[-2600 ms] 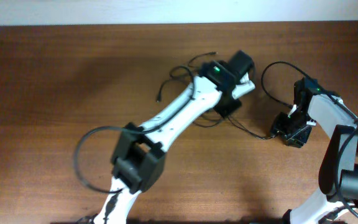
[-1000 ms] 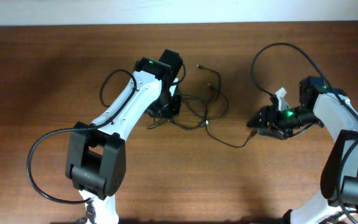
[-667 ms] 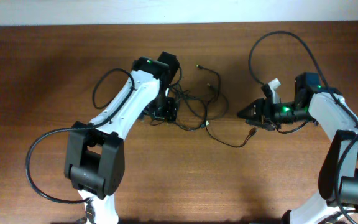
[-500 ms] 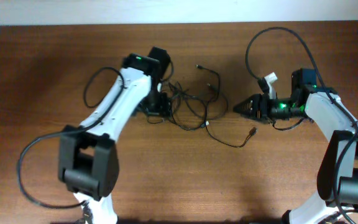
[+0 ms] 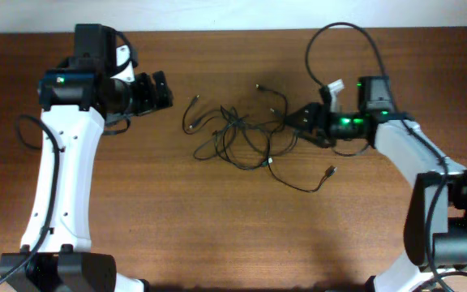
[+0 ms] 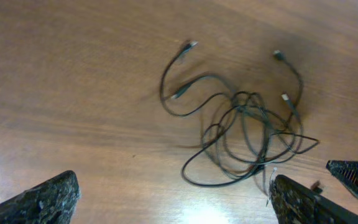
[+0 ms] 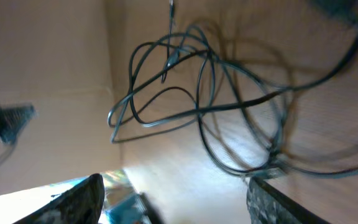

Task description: Untangle cables

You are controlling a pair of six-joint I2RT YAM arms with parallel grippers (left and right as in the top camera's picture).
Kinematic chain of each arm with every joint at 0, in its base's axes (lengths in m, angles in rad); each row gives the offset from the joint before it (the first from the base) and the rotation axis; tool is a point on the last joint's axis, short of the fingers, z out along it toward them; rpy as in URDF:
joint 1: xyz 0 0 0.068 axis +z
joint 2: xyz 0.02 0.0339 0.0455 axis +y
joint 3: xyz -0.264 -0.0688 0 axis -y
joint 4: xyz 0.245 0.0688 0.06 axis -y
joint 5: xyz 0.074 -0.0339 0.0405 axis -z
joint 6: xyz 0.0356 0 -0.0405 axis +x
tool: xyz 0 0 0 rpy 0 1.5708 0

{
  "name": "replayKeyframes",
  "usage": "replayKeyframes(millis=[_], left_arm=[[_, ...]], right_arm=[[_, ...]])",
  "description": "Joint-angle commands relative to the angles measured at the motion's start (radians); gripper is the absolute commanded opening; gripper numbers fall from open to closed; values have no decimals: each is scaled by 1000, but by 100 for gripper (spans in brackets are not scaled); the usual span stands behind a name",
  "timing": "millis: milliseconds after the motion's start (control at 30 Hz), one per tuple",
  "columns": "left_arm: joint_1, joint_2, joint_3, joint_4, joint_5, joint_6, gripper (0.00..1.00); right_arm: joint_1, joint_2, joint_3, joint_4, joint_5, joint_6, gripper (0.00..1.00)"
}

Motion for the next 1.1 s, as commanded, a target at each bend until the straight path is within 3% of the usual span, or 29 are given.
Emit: replayKeyframes(millis=[0, 300, 333, 400, 600, 733, 867, 1067], left_arm=[[8, 11, 8, -12, -27, -2, 99], [8, 11, 8, -12, -27, -2, 99], [8, 11, 8, -12, -27, -2, 99], [7, 11, 8, -12, -27, -2, 99], [8, 11, 8, -12, -27, -2, 99], [8, 11, 8, -12, -27, -2, 99], [8, 11, 8, -12, -27, -2, 99], [7, 11, 8, -12, -27, -2, 99]], right_arm=[[87, -13, 2, 45, 144, 394, 73], [198, -13, 2, 117, 449, 793, 78], [206, -13, 2, 123, 478, 822, 83], [217, -13, 2, 155, 522, 838, 100], [258, -12, 2, 246, 670, 876, 100], [290, 0, 2, 248, 692, 1010, 70], [303, 0, 2, 248, 683, 968, 4], [316, -45, 2, 373, 547, 627, 4]])
